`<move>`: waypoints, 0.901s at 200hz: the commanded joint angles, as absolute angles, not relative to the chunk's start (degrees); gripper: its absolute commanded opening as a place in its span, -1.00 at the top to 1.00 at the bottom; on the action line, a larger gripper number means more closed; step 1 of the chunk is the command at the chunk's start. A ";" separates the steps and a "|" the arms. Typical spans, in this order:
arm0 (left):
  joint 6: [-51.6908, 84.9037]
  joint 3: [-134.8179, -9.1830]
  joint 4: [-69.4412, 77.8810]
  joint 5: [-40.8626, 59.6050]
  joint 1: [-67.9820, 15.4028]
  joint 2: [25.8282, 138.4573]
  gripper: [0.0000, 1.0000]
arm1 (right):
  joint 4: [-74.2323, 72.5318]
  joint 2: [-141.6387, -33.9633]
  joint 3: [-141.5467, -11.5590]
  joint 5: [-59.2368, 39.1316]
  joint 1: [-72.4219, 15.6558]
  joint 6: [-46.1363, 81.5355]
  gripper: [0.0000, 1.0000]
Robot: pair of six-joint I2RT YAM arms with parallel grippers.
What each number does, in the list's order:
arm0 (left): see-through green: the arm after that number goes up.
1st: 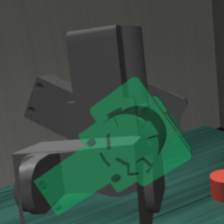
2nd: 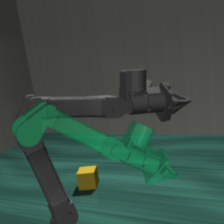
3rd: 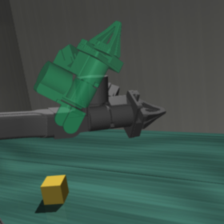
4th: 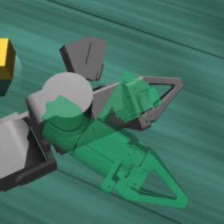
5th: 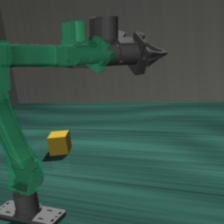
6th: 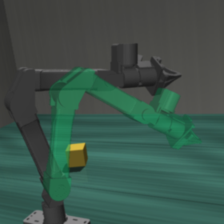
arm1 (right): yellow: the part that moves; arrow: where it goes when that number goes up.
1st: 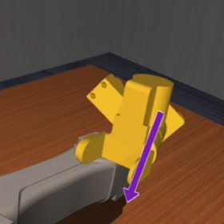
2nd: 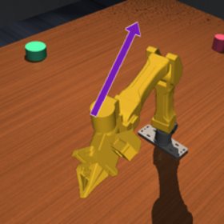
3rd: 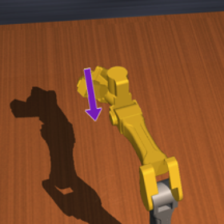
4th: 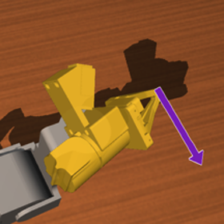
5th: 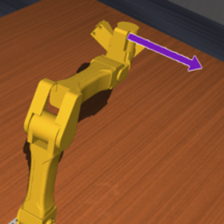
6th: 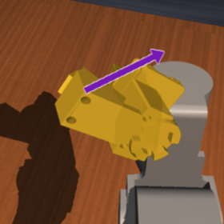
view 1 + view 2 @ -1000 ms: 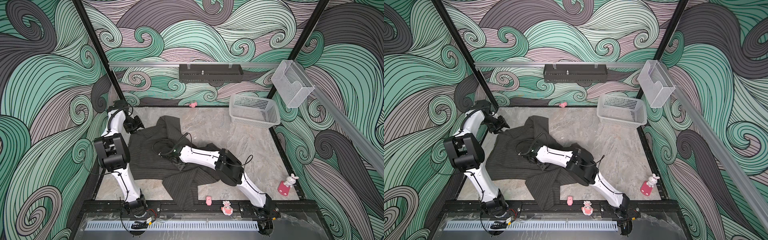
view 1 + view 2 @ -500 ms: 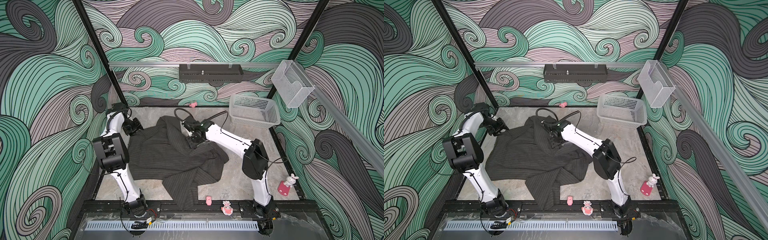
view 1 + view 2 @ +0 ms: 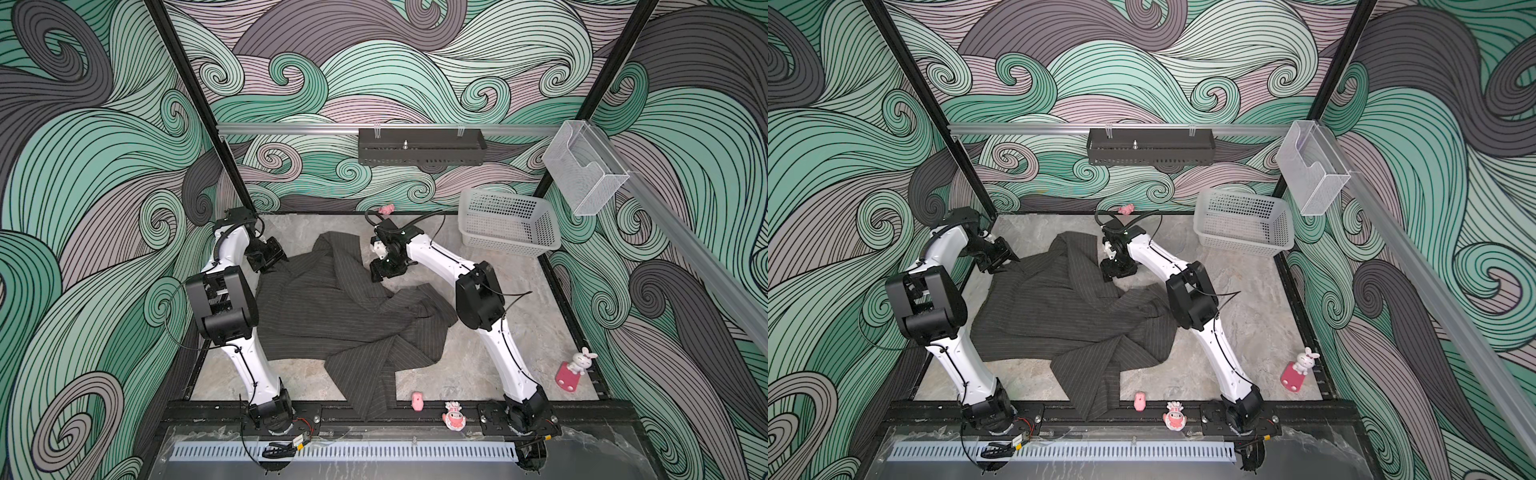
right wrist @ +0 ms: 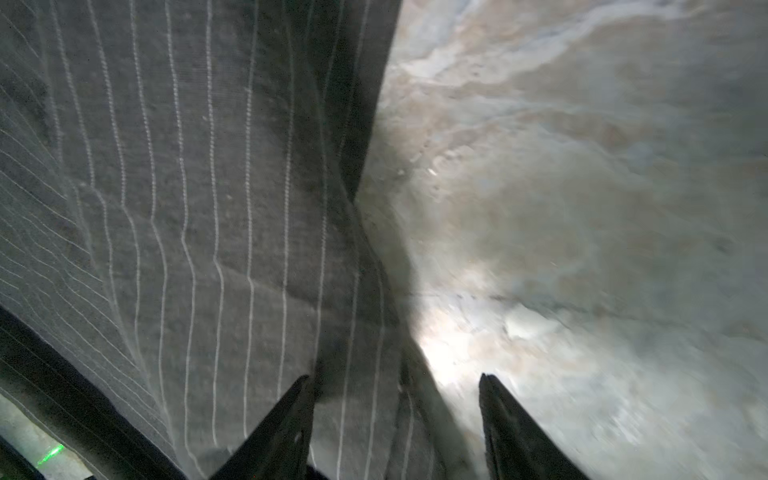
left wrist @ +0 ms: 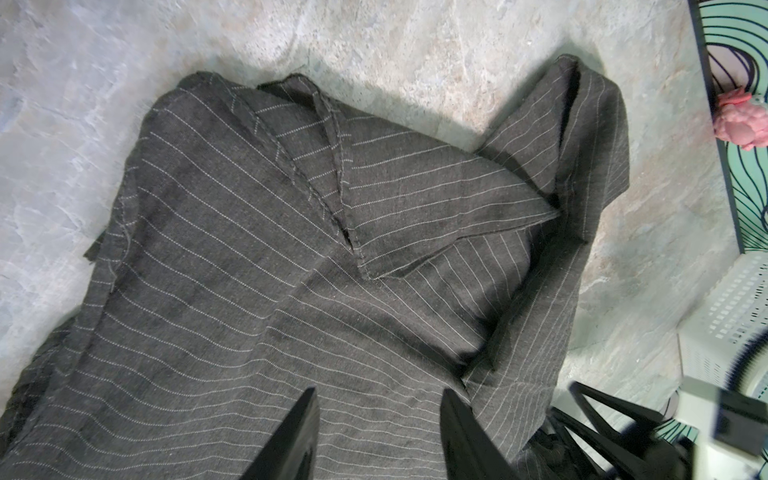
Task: Fold and stack the long sleeve shirts
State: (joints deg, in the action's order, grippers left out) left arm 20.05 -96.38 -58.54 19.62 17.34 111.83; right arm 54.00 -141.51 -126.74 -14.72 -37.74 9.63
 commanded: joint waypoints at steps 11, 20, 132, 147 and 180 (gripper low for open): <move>20.15 -96.06 -58.68 20.30 17.55 109.64 0.00 | 57.06 -146.52 -134.01 -22.98 -37.94 10.00 -0.09; 20.13 -96.06 -58.71 20.30 17.52 109.69 0.00 | 57.13 -147.11 -134.84 -23.65 -37.90 10.18 0.07; 20.34 -96.06 -58.62 20.55 17.45 110.50 0.04 | 56.45 -135.02 -132.02 2.27 -39.02 5.89 1.00; 20.42 -95.76 -58.30 20.88 17.18 110.70 0.04 | 55.38 -132.73 -131.36 9.47 -39.03 4.17 1.00; 20.57 -95.36 -57.93 21.00 16.35 111.07 0.04 | 51.82 -132.49 -133.27 19.85 -38.39 -2.85 1.00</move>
State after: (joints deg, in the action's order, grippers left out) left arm 20.08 -95.83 -58.11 20.03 17.06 111.83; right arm 54.89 -133.16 -131.85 7.51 -39.18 3.27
